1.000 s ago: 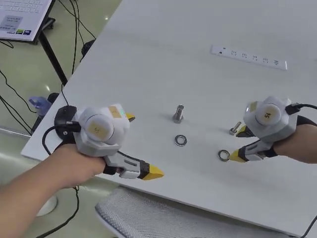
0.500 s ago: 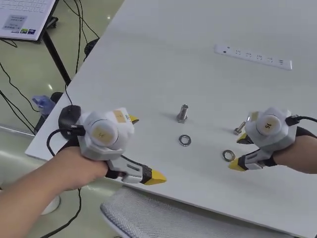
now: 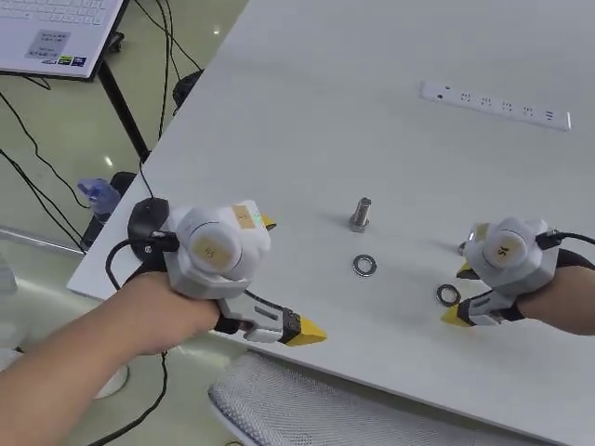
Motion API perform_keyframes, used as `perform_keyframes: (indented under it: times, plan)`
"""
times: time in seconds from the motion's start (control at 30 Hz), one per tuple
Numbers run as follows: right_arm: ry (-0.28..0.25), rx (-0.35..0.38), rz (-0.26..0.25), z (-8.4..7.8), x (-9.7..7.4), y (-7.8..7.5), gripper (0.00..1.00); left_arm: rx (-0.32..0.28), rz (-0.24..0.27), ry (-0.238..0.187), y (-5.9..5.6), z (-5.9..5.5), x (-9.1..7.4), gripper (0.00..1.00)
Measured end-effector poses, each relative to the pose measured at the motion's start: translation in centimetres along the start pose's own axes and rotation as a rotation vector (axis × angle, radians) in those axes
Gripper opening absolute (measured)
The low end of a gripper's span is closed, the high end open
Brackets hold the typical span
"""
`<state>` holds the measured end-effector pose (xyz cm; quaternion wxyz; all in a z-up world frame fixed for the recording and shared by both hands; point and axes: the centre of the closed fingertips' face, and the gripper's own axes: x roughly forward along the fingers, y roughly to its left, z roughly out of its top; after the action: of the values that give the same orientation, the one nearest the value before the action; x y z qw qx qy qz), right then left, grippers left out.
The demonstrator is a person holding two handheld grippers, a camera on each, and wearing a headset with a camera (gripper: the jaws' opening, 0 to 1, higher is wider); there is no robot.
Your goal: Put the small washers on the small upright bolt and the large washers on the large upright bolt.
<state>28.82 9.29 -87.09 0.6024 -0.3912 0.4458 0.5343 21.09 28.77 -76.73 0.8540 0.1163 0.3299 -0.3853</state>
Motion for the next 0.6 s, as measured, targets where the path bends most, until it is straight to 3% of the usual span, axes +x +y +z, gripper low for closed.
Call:
perform_keyframes:
  times: [0.23, 0.6]
  plan:
    - [0.036, -0.015, 0.004, -0.29, 0.28, -0.14, 0.46, -0.009, -0.006, -0.001, 0.05, -0.10, 0.19, 0.97]
    - [0.051, -0.021, 0.002, -0.47, 0.36, -0.31, 0.44, -0.017, -0.005, -0.002, 0.20, -0.37, -0.10, 0.95]
